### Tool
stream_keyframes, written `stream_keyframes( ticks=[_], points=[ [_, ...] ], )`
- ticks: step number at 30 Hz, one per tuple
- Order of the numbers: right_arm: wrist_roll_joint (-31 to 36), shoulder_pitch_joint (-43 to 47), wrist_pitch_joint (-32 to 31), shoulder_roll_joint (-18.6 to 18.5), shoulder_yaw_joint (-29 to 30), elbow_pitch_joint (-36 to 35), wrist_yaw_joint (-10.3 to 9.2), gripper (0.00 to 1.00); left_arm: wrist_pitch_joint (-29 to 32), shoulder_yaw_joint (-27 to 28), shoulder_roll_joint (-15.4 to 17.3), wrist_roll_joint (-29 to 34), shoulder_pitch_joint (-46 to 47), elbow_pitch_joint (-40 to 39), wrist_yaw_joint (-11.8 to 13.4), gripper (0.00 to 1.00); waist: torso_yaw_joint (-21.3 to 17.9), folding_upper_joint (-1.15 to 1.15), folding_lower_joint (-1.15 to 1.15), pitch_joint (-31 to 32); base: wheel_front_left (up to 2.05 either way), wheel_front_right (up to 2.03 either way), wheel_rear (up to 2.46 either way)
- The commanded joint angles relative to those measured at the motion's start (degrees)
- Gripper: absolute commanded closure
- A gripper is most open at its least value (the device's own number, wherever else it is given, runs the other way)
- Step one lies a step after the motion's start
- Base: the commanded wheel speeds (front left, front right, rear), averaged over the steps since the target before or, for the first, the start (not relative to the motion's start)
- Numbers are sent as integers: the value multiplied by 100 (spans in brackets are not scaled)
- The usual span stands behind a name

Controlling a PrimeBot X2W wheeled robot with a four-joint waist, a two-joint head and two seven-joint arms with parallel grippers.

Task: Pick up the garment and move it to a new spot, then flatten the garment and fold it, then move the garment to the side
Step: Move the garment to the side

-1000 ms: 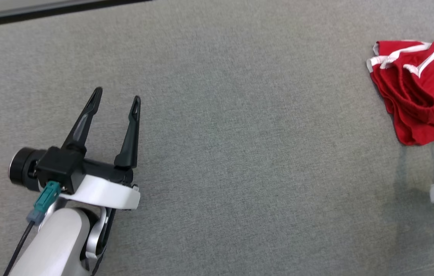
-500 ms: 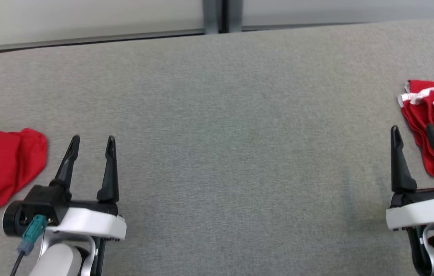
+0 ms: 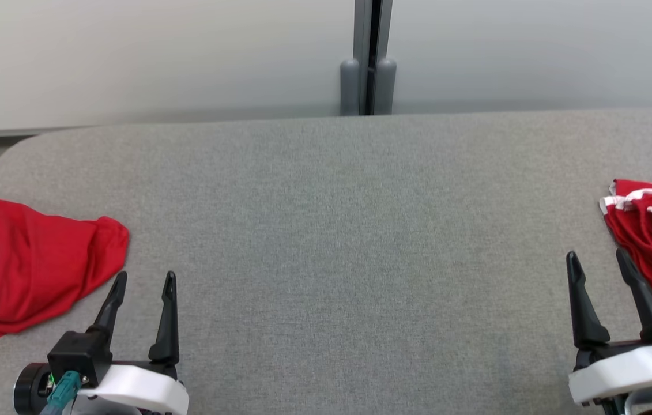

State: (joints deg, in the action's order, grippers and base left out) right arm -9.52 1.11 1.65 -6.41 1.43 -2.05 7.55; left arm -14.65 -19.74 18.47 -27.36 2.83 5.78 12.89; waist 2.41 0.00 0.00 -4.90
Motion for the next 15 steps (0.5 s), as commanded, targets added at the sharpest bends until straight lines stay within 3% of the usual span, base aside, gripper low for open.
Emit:
stream_keyframes(
  ticks=[1, 15],
  points=[
    [-35, 71, -37, 3, 4, -29, -12, 0, -8, 1, 21, -26, -62, 27, -23, 0, 24, 0, 0, 141, 0, 0, 0],
    [-182, 569, -214, 44, 12, -230, -12, 0, 58, -72, 102, -153, -354, 177, -73, 0, 22, 0, 0, 563, 0, 0, 0]
  ],
)
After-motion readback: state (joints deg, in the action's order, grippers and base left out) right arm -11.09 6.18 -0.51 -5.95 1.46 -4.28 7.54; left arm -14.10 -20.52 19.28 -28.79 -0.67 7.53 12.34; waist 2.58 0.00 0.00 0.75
